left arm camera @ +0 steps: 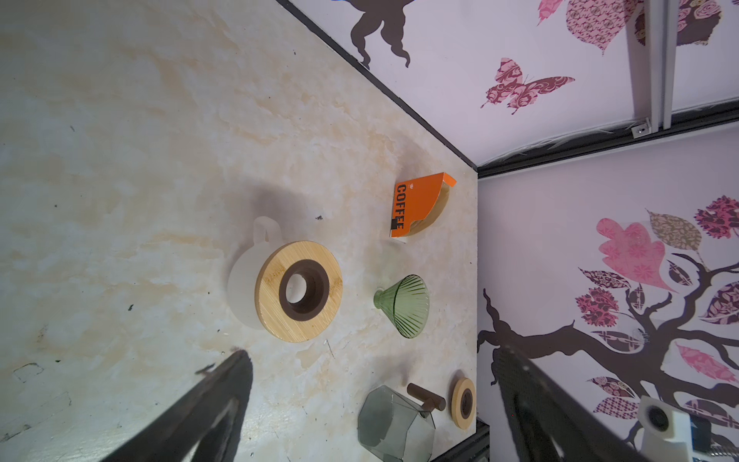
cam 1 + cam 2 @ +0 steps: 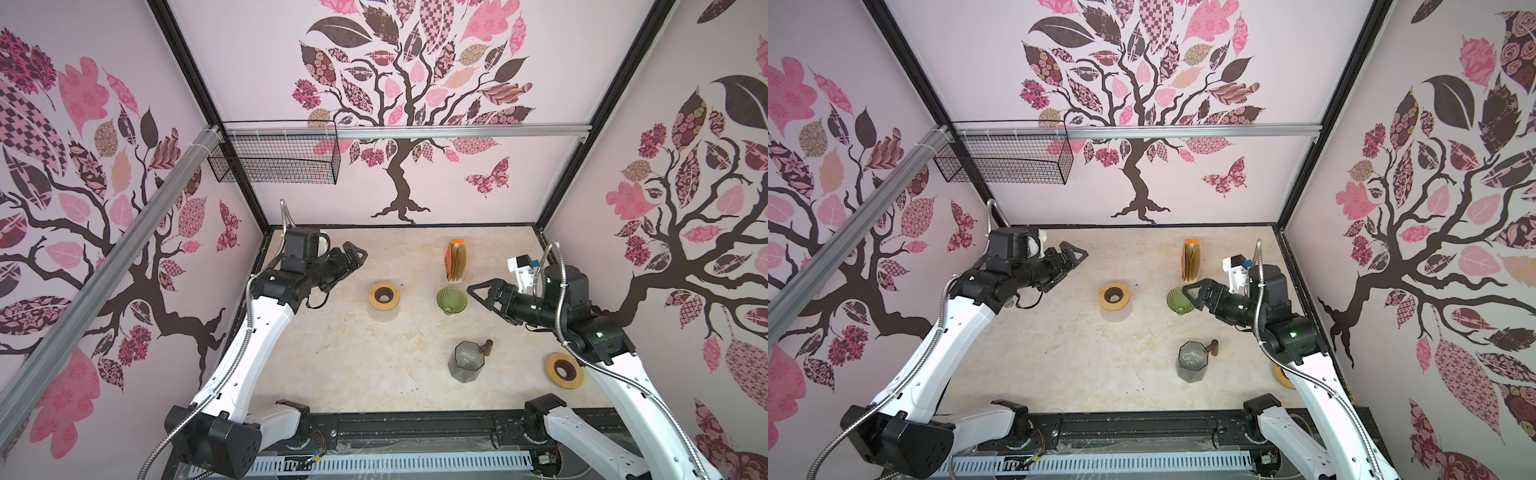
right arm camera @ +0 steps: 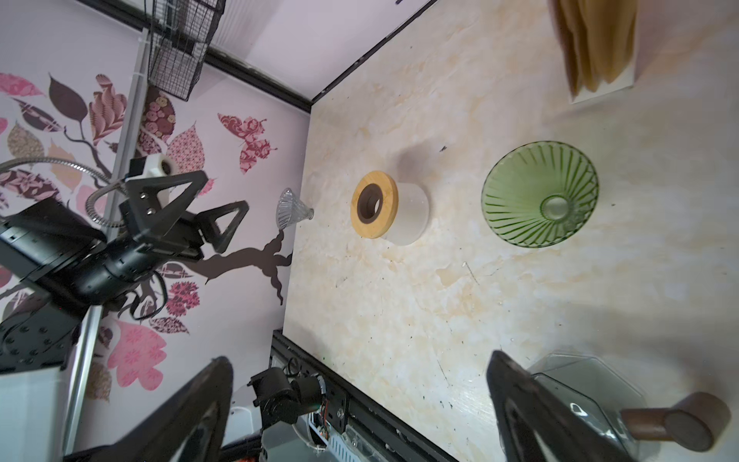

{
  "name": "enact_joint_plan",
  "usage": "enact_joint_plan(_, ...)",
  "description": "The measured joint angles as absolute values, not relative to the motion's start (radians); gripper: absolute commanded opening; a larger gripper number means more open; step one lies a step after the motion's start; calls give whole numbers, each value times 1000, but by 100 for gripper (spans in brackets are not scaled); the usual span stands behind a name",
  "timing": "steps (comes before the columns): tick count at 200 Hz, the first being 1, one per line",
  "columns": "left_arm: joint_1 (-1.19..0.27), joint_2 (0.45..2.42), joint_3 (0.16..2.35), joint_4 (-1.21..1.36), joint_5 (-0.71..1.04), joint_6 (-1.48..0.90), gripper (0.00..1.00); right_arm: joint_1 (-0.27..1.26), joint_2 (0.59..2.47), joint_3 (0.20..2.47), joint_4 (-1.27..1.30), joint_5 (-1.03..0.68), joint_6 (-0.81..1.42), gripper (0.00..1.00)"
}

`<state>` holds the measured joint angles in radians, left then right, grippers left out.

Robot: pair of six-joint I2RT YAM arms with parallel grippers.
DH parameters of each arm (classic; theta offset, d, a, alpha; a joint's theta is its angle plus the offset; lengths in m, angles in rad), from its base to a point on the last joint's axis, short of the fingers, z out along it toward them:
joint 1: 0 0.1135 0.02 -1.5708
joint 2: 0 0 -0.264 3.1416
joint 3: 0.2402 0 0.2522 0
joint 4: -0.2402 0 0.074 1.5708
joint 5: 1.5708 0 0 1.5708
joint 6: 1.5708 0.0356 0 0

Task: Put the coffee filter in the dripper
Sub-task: 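Move the right gripper to the green glass dripper and grasp its rim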

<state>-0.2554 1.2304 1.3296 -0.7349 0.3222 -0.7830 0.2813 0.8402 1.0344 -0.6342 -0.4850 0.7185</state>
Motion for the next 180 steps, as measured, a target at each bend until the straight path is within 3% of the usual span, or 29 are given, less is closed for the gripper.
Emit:
enact_joint_plan(83,-253,1139,1364,-894,379,-596,98,281,1020,1123,-657,-429,829,100)
enact_joint_plan(139,-262,986,1209,-937,438,-469,98,281,1175,1127,-643,-342,805,100)
enact_joint_plan(180,-266,984,1117,-979,458,-402,98,281,1270,1220,-756,-230,715,98)
